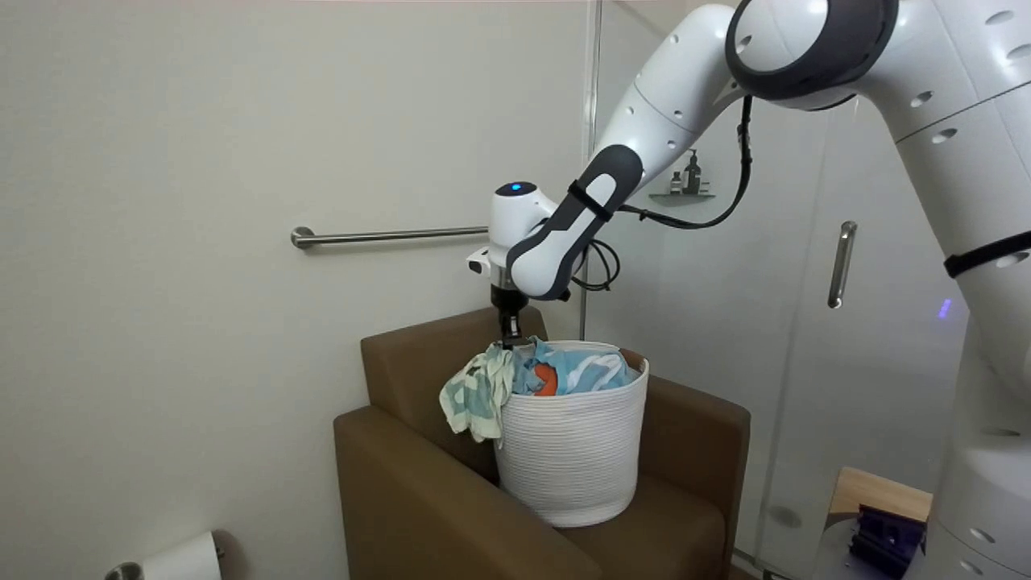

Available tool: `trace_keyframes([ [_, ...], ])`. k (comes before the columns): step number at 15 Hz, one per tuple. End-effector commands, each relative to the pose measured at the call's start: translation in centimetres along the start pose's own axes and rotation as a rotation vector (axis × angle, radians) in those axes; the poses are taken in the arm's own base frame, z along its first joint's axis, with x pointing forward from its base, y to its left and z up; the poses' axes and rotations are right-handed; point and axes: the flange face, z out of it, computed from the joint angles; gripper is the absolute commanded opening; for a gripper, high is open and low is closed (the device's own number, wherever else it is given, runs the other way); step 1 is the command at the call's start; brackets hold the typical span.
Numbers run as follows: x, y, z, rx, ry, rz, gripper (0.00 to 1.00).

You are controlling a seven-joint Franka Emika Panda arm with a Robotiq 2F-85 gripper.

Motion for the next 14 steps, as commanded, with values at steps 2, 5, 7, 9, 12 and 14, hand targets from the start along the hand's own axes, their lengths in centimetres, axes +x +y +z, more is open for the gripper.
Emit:
trace_keyframes([
  [2, -6.1, -0.5, -4.4, -0.040, 0.037, 0.142, 0.01],
  [5, -10.1, -0.1, -5.8, -0.056, 0.055, 0.239, 0.01],
  [7, -12.8, 0.1, -6.5, -0.065, 0.062, 0.298, 0.01],
  [9, -15.1, 0.4, -7.1, -0.073, 0.064, 0.353, 0.01],
  [12, -17.9, 1.6, -7.2, -0.076, 0.056, 0.439, 0.01],
  [14, -18.7, 2.7, -6.5, -0.075, 0.038, 0.471, 0.01],
])
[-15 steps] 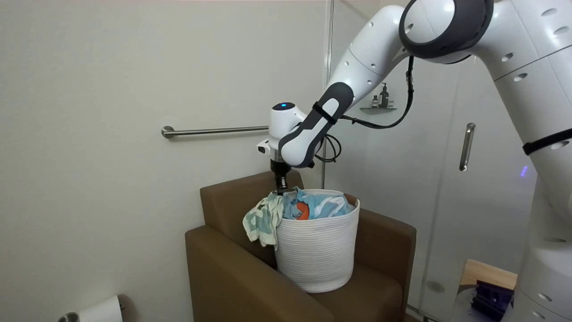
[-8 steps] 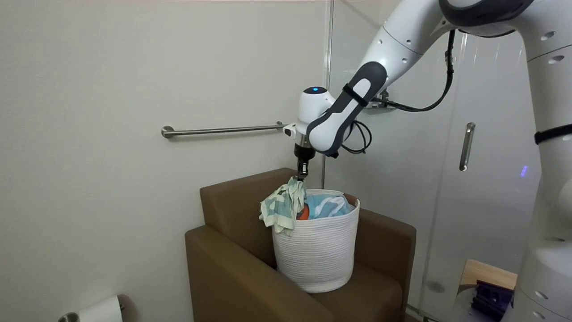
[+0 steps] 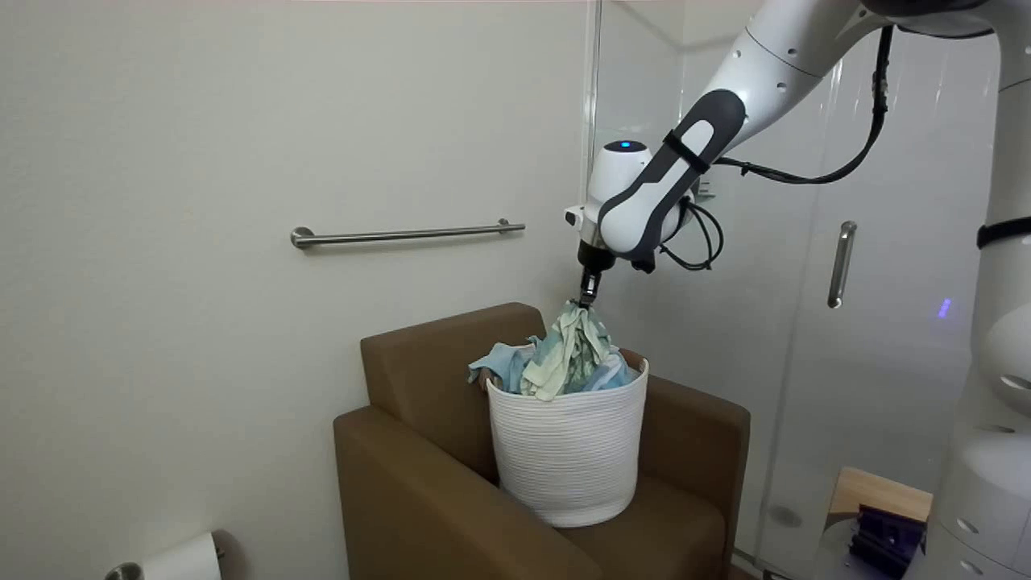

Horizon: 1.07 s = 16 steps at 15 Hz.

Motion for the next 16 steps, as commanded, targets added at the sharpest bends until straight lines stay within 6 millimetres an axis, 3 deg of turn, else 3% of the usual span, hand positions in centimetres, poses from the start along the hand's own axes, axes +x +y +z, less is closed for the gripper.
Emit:
trace_keyframes([
  [1, -0.9, 1.5, 0.4, -0.007, -0.001, 0.073, 0.01],
  [4, 0.6, 2.0, 1.9, -0.002, -0.012, 0.065, 0.01],
  [12, 8.3, 1.3, 8.5, 0.019, -0.011, -0.023, 0.01],
  [16, 10.0, 1.1, 10.3, 0.022, -0.011, -0.041, 0.01],
])
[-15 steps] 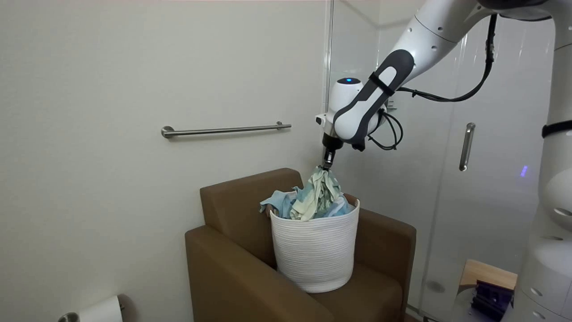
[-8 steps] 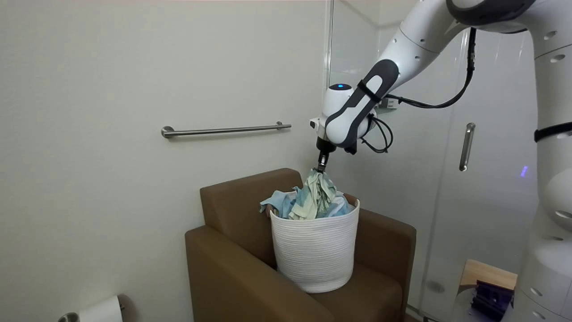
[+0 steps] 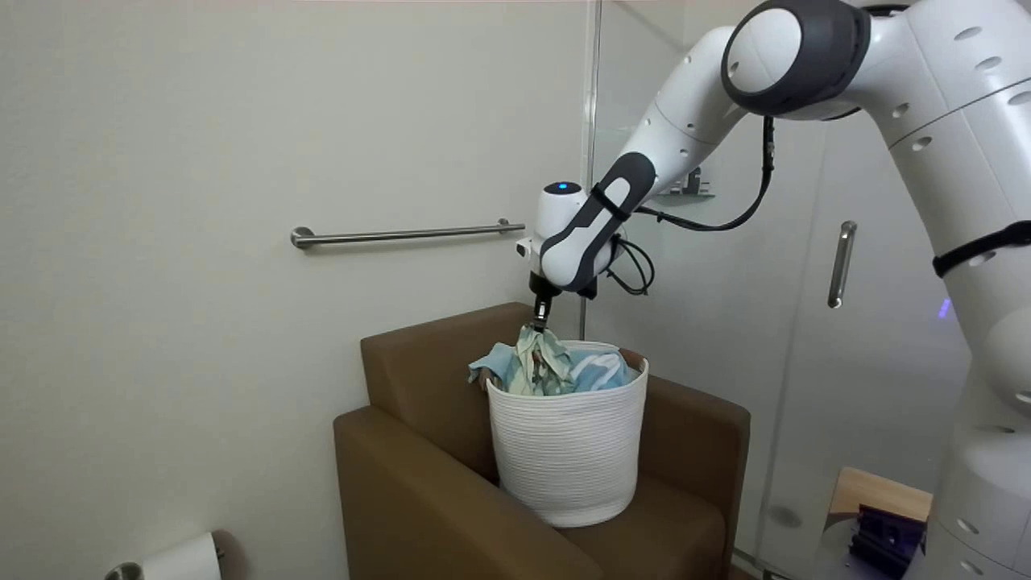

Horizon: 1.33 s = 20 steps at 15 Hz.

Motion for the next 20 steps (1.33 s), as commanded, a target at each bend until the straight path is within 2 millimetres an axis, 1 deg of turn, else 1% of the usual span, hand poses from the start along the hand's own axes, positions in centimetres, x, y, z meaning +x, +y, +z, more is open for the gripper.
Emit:
trace_keyframes([
  [1, 1.03, 0.96, 0.97, -0.004, -0.001, 0.014, 0.01],
  [2, 1.13, 1.13, 1.09, -0.007, -0.004, 0.016, 0.31],
  [3, 1.11, 1.22, 1.29, -0.005, -0.004, 0.014, 0.33],
  [4, 1.15, 1.39, 1.33, -0.006, -0.004, 0.016, 0.38],
  [11, 0.95, 1.91, 1.10, -0.017, -0.007, 0.017, 0.84],
  [13, 0.85, 1.92, 1.10, -0.019, -0.006, 0.018, 0.95],
  [14, 0.78, 1.90, 1.10, -0.020, -0.006, 0.018, 0.99],
  [15, 0.71, 1.88, 1.09, -0.020, -0.006, 0.020, 1.00],
  [20, 0.21, 1.55, 1.12, -0.020, -0.017, 0.012, 1.00],
])
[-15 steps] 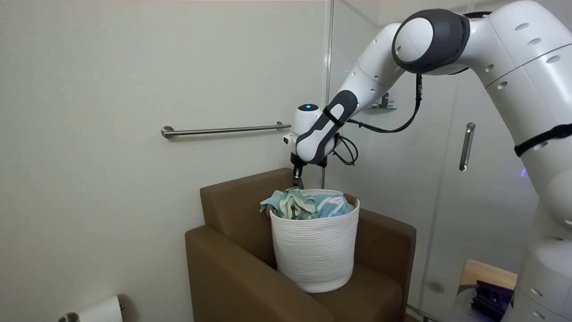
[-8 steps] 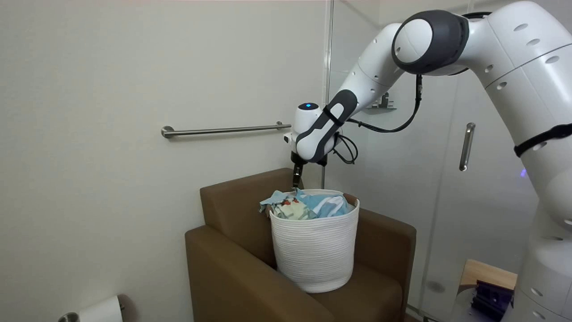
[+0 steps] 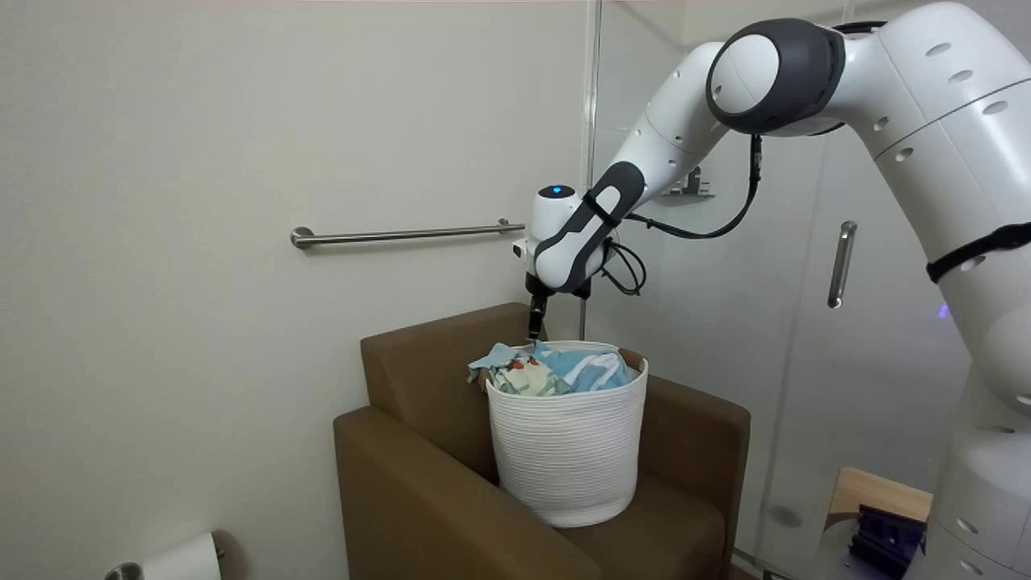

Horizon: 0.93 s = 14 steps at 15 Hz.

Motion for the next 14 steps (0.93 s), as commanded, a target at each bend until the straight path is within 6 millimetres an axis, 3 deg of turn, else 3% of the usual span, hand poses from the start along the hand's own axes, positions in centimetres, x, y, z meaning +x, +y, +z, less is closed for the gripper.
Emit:
trace_keyframes([
  [1, -0.9, -0.2, -0.1, 0.000, -0.022, 0.004, 1.00],
  [5, -3.2, -1.4, 0.0, 0.027, -0.087, 0.003, 1.00],
  [14, -10.2, -6.5, -0.2, 0.084, -0.179, 0.073, 1.00],
])
